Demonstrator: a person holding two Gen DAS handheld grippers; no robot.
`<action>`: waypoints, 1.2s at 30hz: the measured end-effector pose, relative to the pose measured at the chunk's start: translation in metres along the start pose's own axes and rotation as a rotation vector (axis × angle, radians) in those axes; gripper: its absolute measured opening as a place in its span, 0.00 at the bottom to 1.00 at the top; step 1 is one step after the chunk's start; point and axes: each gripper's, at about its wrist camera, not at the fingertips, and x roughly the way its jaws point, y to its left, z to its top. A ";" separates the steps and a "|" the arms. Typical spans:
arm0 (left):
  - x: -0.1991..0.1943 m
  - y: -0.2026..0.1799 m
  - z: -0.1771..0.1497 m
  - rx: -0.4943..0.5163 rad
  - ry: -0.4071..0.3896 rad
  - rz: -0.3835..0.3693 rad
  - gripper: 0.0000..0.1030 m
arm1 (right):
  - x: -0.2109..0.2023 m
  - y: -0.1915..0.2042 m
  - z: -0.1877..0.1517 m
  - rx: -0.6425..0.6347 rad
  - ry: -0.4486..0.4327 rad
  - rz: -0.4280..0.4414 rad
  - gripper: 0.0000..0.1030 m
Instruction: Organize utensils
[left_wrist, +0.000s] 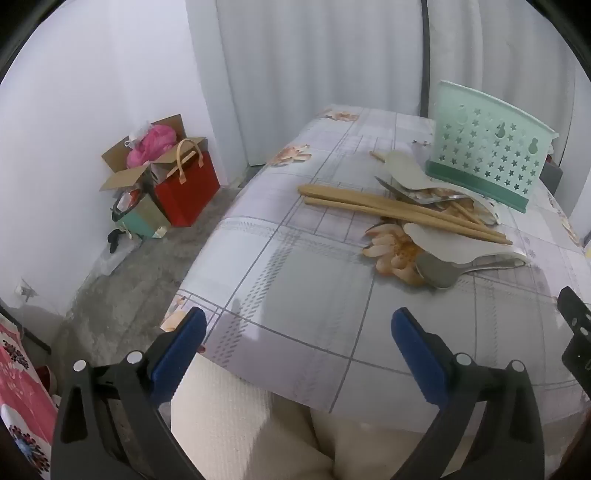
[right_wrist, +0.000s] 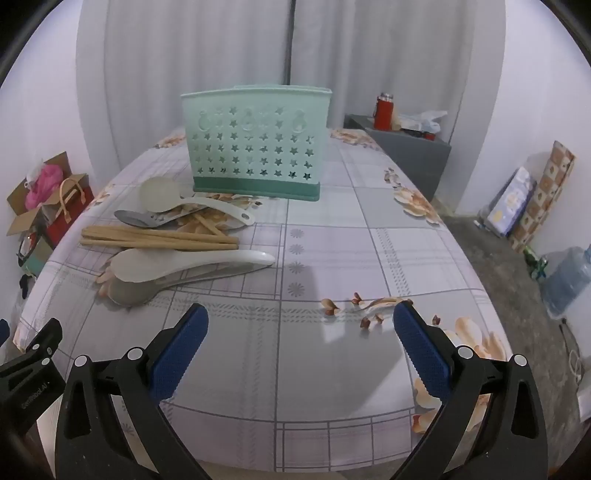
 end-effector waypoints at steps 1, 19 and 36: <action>0.000 0.000 0.000 0.000 0.000 0.000 0.96 | -0.001 0.000 0.000 -0.003 -0.008 -0.004 0.93; 0.006 0.004 -0.005 0.009 0.008 0.012 0.96 | -0.003 -0.003 0.001 -0.004 -0.015 -0.001 0.93; 0.007 0.005 -0.003 0.009 0.009 0.013 0.96 | -0.001 -0.002 0.001 -0.004 -0.016 -0.001 0.93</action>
